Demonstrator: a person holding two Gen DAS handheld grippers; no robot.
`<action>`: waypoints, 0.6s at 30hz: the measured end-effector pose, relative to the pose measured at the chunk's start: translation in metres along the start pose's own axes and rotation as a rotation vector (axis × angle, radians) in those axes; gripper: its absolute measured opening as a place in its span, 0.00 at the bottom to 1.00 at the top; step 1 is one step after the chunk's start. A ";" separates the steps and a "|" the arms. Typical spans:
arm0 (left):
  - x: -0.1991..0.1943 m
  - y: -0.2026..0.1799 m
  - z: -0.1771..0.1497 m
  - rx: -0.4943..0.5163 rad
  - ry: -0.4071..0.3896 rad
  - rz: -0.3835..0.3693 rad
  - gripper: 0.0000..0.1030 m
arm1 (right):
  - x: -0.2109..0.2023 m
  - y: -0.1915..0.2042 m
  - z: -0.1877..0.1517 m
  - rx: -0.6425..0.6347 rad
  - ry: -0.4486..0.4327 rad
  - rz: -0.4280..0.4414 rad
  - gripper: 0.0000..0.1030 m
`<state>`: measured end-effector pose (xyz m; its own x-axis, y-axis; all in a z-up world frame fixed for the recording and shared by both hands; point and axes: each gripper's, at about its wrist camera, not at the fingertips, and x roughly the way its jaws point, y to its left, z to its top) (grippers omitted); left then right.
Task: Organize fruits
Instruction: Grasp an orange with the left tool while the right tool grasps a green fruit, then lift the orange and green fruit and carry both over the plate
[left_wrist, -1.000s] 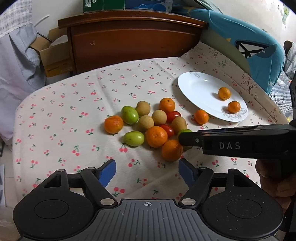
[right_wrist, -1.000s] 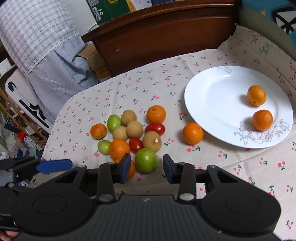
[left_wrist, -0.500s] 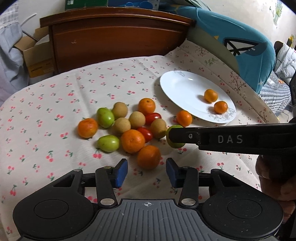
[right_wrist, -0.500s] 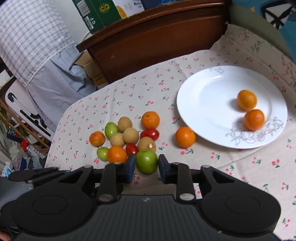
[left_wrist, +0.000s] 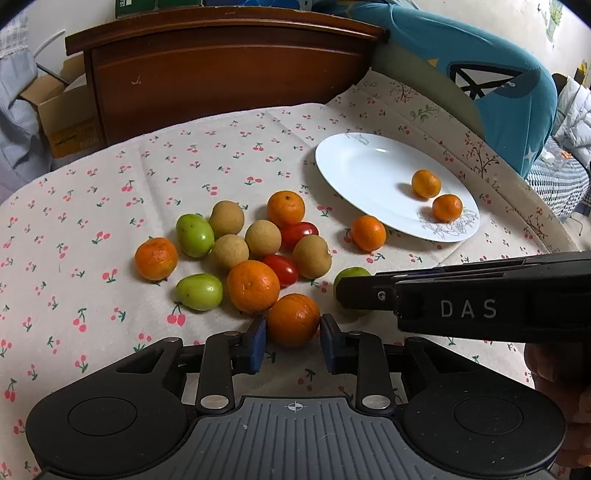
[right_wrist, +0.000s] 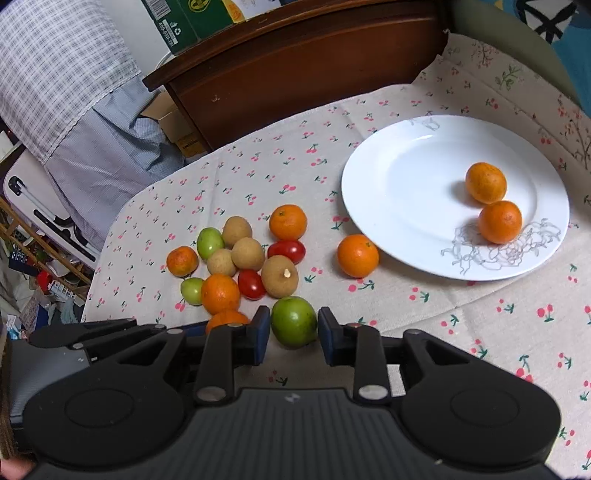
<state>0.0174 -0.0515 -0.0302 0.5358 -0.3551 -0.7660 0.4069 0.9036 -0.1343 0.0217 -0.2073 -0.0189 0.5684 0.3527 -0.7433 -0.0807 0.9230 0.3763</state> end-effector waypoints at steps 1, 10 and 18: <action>0.000 0.000 0.000 0.000 0.000 0.000 0.27 | 0.000 0.000 0.000 -0.003 -0.001 -0.001 0.29; -0.014 0.002 0.002 -0.017 -0.023 -0.005 0.26 | -0.007 0.003 0.001 -0.019 -0.014 0.013 0.27; -0.022 0.002 0.005 -0.029 -0.040 0.004 0.26 | -0.015 0.007 0.003 -0.031 -0.032 0.020 0.27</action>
<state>0.0100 -0.0426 -0.0103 0.5667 -0.3600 -0.7411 0.3830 0.9115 -0.1498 0.0147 -0.2065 -0.0036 0.5921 0.3670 -0.7175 -0.1176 0.9201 0.3736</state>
